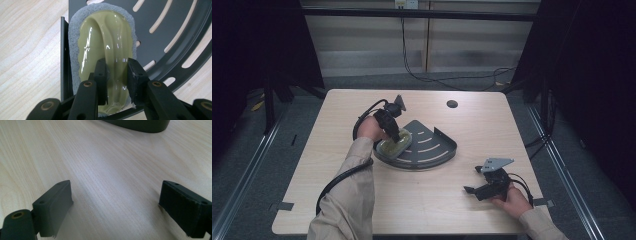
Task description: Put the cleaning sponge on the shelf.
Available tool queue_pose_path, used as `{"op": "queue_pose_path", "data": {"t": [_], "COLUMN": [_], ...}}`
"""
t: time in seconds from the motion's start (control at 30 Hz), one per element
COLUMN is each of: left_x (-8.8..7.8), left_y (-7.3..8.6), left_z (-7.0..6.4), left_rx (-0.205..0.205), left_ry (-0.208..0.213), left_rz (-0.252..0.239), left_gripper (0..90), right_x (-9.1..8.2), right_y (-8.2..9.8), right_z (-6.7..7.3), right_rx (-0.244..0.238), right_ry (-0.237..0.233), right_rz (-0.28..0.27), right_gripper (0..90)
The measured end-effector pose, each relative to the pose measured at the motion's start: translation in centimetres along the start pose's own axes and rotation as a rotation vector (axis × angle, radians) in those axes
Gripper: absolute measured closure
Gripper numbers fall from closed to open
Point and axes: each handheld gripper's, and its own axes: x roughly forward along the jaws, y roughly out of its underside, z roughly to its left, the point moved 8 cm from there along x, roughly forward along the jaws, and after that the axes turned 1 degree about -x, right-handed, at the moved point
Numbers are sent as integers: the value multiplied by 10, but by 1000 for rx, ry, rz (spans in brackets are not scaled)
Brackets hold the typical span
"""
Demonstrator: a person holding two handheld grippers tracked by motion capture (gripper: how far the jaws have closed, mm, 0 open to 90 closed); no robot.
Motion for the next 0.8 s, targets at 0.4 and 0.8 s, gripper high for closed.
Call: {"op": "queue_pose_path", "data": {"t": [0.4, 0.8], "left_x": [3, 4], "left_y": [0, 1], "left_z": [-2, -2], "left_rx": [32, 26], "left_ry": [0, 2], "left_rz": [7, 2], "left_gripper": [720, 715], "right_x": [0, 0], "right_y": [0, 0], "right_z": [0, 0], "right_rx": [1, 1], "right_ry": [0, 0], "right_rz": [0, 0], "right_gripper": [106, 106]}}
